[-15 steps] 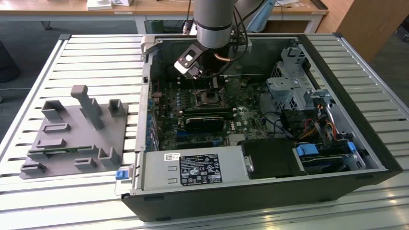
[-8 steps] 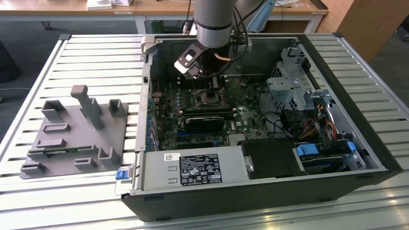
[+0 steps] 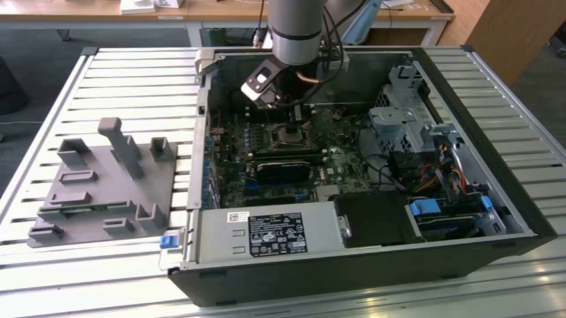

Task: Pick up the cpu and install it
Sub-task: 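Close the cpu cover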

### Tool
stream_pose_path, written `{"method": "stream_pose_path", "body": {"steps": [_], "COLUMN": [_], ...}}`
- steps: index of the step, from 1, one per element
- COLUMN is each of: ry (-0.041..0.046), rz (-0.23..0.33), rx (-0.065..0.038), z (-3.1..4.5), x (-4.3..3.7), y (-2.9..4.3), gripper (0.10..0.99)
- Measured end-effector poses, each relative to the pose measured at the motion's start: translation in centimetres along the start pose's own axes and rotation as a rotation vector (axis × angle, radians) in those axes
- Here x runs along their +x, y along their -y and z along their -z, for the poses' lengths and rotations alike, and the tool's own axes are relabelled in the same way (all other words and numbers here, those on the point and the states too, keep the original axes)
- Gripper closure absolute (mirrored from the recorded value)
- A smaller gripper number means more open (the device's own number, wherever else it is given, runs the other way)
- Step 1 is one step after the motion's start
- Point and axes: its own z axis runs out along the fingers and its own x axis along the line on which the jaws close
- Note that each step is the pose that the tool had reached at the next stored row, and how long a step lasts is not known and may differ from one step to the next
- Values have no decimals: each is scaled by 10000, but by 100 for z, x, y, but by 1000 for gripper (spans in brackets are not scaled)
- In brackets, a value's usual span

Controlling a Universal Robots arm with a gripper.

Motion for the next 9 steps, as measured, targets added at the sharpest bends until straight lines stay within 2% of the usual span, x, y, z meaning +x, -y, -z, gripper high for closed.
{"method": "stream_pose_path", "body": {"steps": [9], "ry": [-3], "rz": [0], "rx": [-2], "z": [30], "x": [0], "y": [-2], "gripper": [980]}}
